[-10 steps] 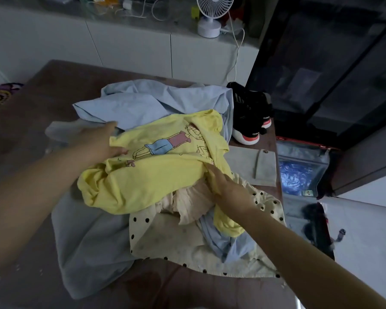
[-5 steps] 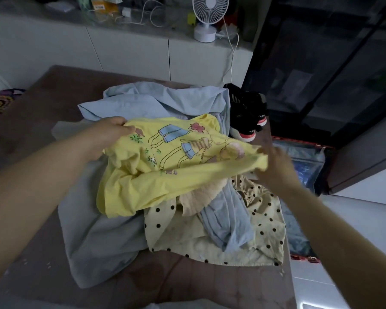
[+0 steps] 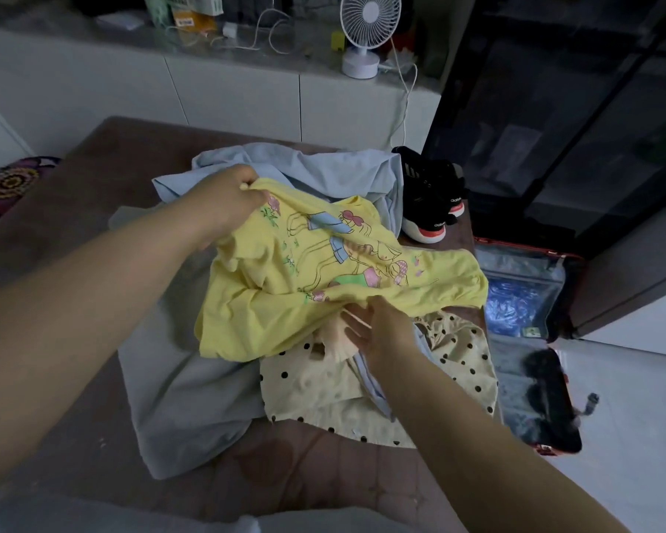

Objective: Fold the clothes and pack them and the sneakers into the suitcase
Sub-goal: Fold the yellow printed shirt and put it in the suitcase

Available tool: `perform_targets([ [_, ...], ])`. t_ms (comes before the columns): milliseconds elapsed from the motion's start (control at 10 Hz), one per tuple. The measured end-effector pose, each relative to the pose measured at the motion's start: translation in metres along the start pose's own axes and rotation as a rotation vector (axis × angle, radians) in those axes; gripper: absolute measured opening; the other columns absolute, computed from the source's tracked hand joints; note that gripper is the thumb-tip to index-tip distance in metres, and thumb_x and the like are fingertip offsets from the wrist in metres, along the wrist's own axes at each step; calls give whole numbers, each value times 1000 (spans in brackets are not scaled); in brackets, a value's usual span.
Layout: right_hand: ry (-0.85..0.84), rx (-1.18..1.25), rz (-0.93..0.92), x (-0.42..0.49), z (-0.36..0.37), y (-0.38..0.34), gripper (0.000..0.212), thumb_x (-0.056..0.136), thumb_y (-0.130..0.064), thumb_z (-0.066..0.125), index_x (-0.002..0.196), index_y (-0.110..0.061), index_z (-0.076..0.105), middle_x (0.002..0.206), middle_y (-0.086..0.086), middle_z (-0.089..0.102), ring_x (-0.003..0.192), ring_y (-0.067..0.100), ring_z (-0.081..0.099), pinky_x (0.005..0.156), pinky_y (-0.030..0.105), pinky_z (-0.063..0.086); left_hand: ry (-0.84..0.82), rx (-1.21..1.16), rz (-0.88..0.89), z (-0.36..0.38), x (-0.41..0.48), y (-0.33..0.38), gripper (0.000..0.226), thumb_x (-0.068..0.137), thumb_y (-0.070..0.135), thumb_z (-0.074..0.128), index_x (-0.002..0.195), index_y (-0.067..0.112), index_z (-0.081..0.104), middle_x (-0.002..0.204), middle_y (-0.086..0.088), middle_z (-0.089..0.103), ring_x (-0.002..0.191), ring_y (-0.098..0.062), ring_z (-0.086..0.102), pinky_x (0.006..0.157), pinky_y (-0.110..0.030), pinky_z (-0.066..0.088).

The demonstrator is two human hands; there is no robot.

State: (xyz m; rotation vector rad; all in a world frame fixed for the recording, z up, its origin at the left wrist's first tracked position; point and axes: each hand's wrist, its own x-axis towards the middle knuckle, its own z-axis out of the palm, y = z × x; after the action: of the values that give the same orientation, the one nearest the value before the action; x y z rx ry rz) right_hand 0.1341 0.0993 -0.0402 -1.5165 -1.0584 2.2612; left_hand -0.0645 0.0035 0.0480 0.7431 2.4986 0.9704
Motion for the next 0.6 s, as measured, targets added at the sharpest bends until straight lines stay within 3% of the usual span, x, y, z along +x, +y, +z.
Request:
perform_targets([
  [100, -13, 68, 9, -2, -19, -8, 20, 98, -18, 37, 84, -9, 48, 85, 11, 70, 83, 25, 67, 79, 36, 50, 28, -4, -36, -7, 4, -2, 21, 90, 32, 54, 105, 18, 58, 93, -12, 60, 82, -27, 54, 67, -31, 35],
  [200, -166, -124, 157, -7, -14, 13, 19, 94, -24, 51, 94, -7, 59, 82, 9, 69, 72, 19, 63, 71, 30, 50, -36, -41, -84, 1, 1, 4, 22, 92, 29, 51, 110, 16, 56, 84, -6, 54, 82, -24, 51, 59, -30, 33],
  [300, -201, -161, 190, -7, 6, 28, 13, 86, -20, 63, 80, -8, 61, 73, 6, 64, 60, 14, 55, 60, 25, 47, -93, -109, -116, 13, -2, 13, 21, 94, 29, 49, 113, 20, 53, 98, -8, 56, 92, -24, 52, 69, -32, 39],
  [400, -178, -78, 32, -6, 18, 28, 13, 83, -8, 62, 74, -11, 53, 71, 6, 56, 57, 14, 50, 61, 25, 44, -100, -294, -189, 13, 1, 17, 26, 93, 28, 52, 118, 22, 53, 122, -12, 56, 108, -27, 54, 85, -36, 44],
  [500, -180, 19, -85, -15, 0, 15, 8, 89, -9, 53, 82, -12, 55, 81, 5, 58, 72, 16, 58, 73, 30, 51, -67, -388, -231, 3, 4, 16, 39, 90, 26, 56, 128, 19, 52, 130, -13, 53, 116, -30, 53, 94, -39, 44],
  [600, -84, -46, -258, -30, -59, -15, 14, 93, -14, 49, 82, -15, 59, 86, 8, 62, 80, 22, 60, 82, 40, 51, -84, -423, -207, -16, 9, -3, 39, 90, 19, 57, 128, 12, 53, 124, -13, 57, 114, -29, 54, 102, -47, 42],
])
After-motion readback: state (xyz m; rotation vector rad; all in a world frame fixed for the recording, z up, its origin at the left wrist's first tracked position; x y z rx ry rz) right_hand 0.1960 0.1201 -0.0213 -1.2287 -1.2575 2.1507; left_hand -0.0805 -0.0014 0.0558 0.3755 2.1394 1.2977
